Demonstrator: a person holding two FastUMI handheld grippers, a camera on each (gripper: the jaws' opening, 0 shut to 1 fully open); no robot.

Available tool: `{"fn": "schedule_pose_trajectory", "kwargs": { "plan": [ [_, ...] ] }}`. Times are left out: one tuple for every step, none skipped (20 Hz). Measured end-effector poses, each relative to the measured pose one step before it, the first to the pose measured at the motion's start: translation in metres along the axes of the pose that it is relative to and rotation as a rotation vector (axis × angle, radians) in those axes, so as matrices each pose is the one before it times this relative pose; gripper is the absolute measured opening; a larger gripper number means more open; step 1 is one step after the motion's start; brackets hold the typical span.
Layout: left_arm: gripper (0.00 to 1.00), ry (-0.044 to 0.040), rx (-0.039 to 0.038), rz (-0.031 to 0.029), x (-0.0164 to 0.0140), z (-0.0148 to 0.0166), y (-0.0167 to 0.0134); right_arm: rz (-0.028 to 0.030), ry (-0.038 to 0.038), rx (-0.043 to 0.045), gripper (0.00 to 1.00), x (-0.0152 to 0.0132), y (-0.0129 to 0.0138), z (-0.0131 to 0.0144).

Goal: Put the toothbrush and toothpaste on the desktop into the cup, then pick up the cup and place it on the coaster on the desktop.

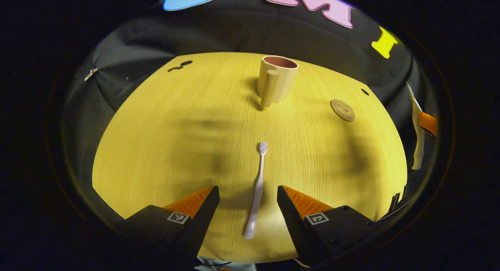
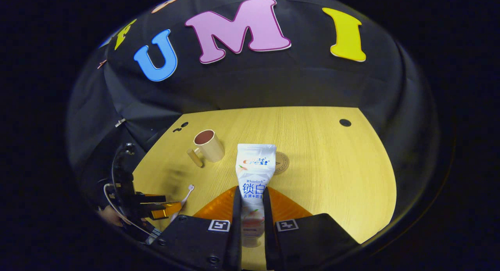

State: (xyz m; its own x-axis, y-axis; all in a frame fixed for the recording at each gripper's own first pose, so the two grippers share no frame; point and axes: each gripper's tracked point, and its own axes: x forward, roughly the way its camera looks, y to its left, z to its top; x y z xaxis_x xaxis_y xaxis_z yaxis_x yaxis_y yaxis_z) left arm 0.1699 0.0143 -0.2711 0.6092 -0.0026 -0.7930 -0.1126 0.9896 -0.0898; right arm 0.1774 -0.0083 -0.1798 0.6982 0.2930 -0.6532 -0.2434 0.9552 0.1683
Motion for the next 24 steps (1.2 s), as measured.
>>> {"fn": "schedule_pose_trajectory", "kwargs": {
  "plan": [
    [0.92, 0.02373, -0.00289, -0.00111, 0.00441, -0.00155, -0.00094, 0.00575, -0.01008, 0.00228, 0.28, -0.00240, 0.00019, 0.00220],
    [0.89, 0.02464, 0.00533, -0.00016, 0.00450, -0.00239, 0.00017, 0.00351, -0.00551, 0.00289, 0.28, -0.00251, -0.00068, 0.00114],
    [0.89, 0.02154, 0.00581, 0.00560, 0.00459, -0.00242, -0.00061, 0.00277, -0.00580, 0.00020, 0.22, -0.00093, -0.00077, 0.00221],
    [0.87, 0.01646, 0.00472, 0.00506, 0.00335, -0.00099, -0.00092, 0.00587, -0.00651, 0.00072, 0.27, -0.00178, -0.00159, 0.00117],
    [0.86, 0.01318, 0.00683, 0.00394, 0.00271, -0.00067, -0.00186, 0.00576, -0.00424, 0.00596, 0.28, -0.00057, -0.00131, 0.00192],
    [0.82, 0.01288, 0.01737, 0.02378, 0.00094, 0.00051, 0.00055, 0.00501, -0.00231, 0.00446, 0.28, 0.00061, -0.00155, 0.00068],
    [0.81, 0.01454, 0.02388, 0.01992, 0.00306, -0.00027, 0.00088, 0.00392, 0.00002, 0.00250, 0.28, 0.00074, -0.00219, 0.00082],
    [0.76, 0.02079, 0.01879, -0.00408, 0.00168, -0.00075, -0.00279, 0.00391, -0.00128, 0.00243, 0.22, 0.00020, -0.00232, 0.00080],
    [0.74, 0.01870, 0.01077, 0.00003, -0.00034, -0.00061, -0.00360, 0.00481, -0.00181, 0.00207, 0.28, 0.00123, -0.00193, 0.00081],
    [0.64, 0.01509, 0.00231, -0.00255, 0.00220, 0.00075, -0.00308, 0.00648, -0.00168, 0.00109, 0.28, 0.00164, -0.00170, 0.00056],
    [0.55, 0.01376, -0.00005, -0.00084, -0.00040, 0.00023, -0.00160, 0.00740, -0.00153, -0.00203, 0.28, 0.00169, -0.00125, 0.00100],
    [0.51, 0.01854, -0.00275, -0.00090, -0.00019, -0.00084, -0.00193, 0.00934, -0.00273, -0.00834, 0.27, 0.00238, 0.00052, 0.00048],
    [0.51, 0.01656, -0.00403, 0.00111, -0.00112, -0.00085, -0.00127, 0.00088, -0.00527, -0.02152, 0.28, 0.00297, -0.00110, 0.00297],
    [0.34, 0.01276, -0.00648, 0.00412, 0.00136, -0.00019, -0.00131, -0.00034, -0.00420, -0.02299, 0.28, 0.00348, -0.00147, 0.00104],
    [0.28, 0.00684, -0.00246, -0.00025, -0.00052, 0.00072, -0.00134, 0.00716, -0.00591, -0.01111, 0.28, 0.00323, 0.00168, 0.00425],
    [0.18, 0.00182, 0.00814, 0.00367, 0.00193, -0.00051, -0.00057, 0.00914, -0.00633, -0.00053, 0.27, 0.00295, 0.00361, 0.00522],
    [0.15, -0.00001, 0.00792, -0.00192, -0.00184, 0.00084, 0.00064, 0.00713, -0.00497, -0.00054, 0.27, 0.00398, 0.00384, 0.00535],
    [0.11, -0.00547, 0.00421, -0.00292, 0.00012, 0.00040, -0.00015, 0.00218, -0.00442, -0.00500, 0.27, 0.00197, 0.00330, 0.00532],
    [0.10, -0.01023, 0.00540, -0.00515, -0.00096, 0.00176, -0.00008, -0.00194, -0.00812, -0.00937, 0.28, 0.00396, 0.00226, 0.00600],
    [0.07, -0.00715, 0.00377, -0.00653, 0.00015, 0.00062, -0.00015, -0.00173, -0.00695, -0.00831, 0.28, 0.00476, 0.00255, 0.00514],
    [0.07, -0.01572, 0.00165, -0.00706, -0.00107, -0.00019, 0.00048, -0.00115, -0.00402, -0.00594, 0.28, 0.00498, 0.00316, 0.00519],
    [0.06, -0.01363, -0.00494, -0.00210, -0.00089, -0.00112, 0.00097, 0.00071, -0.00229, -0.00408, 0.28, 0.00390, 0.00555, 0.00491],
    [0.06, -0.01258, -0.00597, -0.00244, -0.00056, -0.00050, 0.00062, 0.00150, -0.00418, -0.00405, 0.27, 0.00589, 0.00393, 0.00455],
    [0.06, -0.02270, -0.00672, -0.01081, -0.00146, 0.00063, -0.00061, 0.00260, -0.00378, -0.00676, 0.27, 0.00537, 0.00421, 0.00432]
  ]
}}
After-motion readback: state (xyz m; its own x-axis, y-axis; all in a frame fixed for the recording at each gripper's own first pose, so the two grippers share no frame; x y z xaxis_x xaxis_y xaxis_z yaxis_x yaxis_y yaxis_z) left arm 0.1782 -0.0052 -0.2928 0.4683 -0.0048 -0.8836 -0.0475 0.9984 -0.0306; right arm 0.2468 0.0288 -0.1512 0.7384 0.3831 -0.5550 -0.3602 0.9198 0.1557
